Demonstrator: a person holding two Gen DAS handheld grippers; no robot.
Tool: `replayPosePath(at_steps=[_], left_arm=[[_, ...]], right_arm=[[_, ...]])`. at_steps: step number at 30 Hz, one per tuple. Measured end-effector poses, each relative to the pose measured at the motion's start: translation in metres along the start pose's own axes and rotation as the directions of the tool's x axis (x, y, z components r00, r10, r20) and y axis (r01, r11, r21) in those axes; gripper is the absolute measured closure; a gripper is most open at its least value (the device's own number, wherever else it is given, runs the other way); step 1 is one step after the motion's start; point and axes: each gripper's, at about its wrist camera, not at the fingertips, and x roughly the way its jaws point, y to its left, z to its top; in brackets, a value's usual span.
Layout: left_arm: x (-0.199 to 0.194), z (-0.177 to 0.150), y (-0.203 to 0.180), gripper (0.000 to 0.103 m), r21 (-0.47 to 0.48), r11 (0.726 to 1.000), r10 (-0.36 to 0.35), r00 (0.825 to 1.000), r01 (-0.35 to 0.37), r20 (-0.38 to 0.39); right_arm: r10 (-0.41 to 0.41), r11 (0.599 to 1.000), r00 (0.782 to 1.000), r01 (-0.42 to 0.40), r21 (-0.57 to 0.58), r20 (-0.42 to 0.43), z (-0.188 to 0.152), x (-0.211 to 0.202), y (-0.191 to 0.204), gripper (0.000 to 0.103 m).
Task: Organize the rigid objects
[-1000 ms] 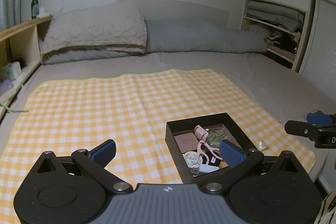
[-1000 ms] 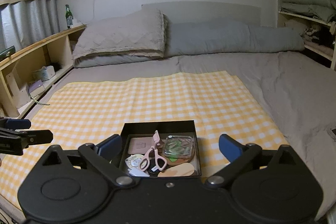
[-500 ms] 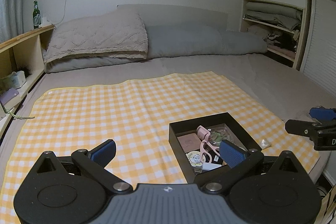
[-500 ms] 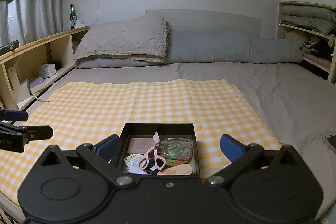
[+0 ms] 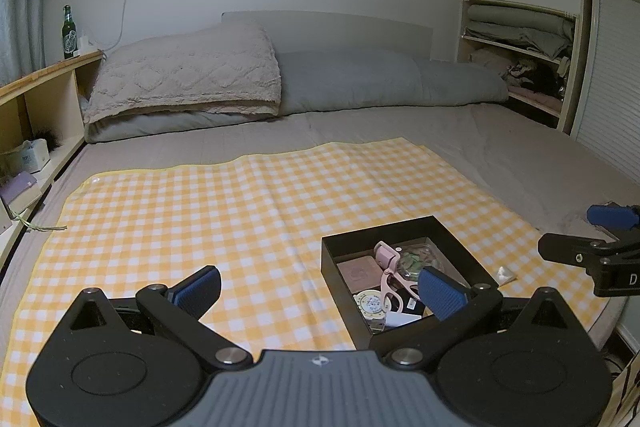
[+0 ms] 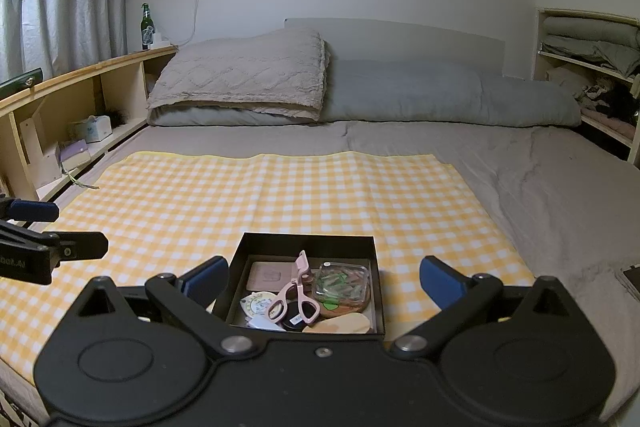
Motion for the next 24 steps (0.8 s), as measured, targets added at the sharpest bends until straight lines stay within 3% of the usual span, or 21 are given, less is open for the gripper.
replayPosePath(at_steps=[24], left_arm=[[0.0006, -0.0006, 0.0021, 0.0, 0.005, 1.0, -0.002, 1.0, 0.002, 0.001]], right_arm=[[0.0, 1.0, 1.0, 0.0, -0.005, 0.001, 0.0001, -0.0001, 0.0011, 0.0]])
